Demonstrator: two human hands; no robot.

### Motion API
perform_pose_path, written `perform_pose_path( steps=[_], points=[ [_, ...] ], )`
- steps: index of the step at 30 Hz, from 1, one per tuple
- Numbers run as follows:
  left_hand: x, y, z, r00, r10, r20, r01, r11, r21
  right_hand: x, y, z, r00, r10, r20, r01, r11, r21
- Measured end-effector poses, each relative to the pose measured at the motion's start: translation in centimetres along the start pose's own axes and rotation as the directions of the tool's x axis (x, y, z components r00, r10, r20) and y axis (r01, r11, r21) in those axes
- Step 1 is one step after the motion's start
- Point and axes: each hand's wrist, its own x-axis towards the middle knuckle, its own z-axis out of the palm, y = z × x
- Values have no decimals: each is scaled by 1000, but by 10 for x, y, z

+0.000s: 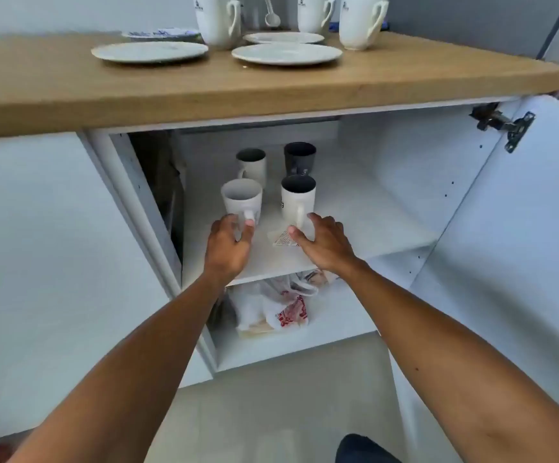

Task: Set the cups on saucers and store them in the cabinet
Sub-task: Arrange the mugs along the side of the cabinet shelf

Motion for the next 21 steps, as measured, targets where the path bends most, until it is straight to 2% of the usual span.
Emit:
perform_pose_path(
  steps=[4,8,12,15,19,21],
  points=[
    [10,-13,18,999,11,-45,-17,990,-143,21,6,17,991,-45,-123,51,997,52],
    [16,-17,26,998,30,-63,-43,974,-222,33,6,20,983,-32,-182,69,978,198],
    [26,-11,30,1000,13,19,-5,927,-376,42,-2,11,993,43,-108,-7,948,318],
    [35,-10,39,997,-26,68,52,911,-410,50,-8,7,993,114,-18,-97,910,404],
    [39,-12,45,999,-50,-1,45,910,-413,54,-9,7,976,157,151,-213,828,519],
    [40,-16,46,998,-50,-43,28,909,-417,57,-6,9,973,157,166,-225,783,580]
  ],
)
